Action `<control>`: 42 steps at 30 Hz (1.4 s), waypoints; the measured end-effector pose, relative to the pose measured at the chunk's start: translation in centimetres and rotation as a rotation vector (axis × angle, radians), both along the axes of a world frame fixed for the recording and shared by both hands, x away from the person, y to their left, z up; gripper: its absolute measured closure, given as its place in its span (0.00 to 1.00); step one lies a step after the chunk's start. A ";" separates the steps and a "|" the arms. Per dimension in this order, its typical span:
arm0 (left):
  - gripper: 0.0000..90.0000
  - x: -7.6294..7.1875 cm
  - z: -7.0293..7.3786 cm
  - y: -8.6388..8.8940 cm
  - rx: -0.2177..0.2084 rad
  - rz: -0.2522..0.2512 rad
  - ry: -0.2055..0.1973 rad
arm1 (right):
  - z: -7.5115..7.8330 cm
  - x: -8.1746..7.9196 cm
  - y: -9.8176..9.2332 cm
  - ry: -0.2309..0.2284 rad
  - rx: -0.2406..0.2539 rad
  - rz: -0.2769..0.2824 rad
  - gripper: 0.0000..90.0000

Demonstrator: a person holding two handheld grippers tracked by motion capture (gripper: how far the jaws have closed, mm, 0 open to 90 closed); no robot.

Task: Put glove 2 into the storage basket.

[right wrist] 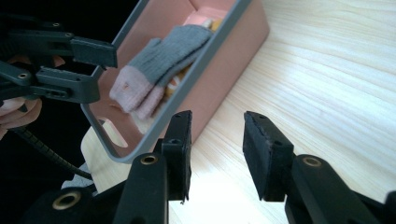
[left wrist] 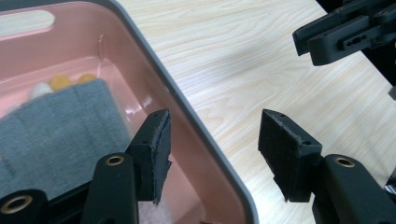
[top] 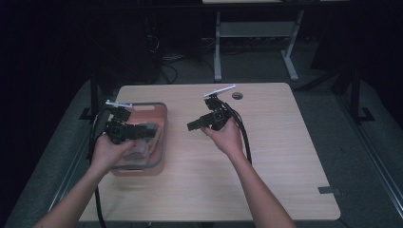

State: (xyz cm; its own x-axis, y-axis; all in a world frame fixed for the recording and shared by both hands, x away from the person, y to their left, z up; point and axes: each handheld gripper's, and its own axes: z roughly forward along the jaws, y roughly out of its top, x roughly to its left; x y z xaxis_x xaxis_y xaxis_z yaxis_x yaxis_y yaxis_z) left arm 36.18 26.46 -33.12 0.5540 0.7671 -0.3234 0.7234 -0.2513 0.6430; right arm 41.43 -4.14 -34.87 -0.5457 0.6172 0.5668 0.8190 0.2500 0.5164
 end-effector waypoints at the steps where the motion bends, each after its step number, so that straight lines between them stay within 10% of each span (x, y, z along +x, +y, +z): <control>1: 0.49 0.0 0.0 -0.1 -0.003 -0.001 0.000 | 0.0 0.0 -0.2 0.004 -0.002 -0.006 0.68; 42: 0.44 -0.9 0.0 -6.5 -0.037 -0.148 -0.013 | -0.9 -1.6 -9.2 0.004 -0.036 -0.144 0.60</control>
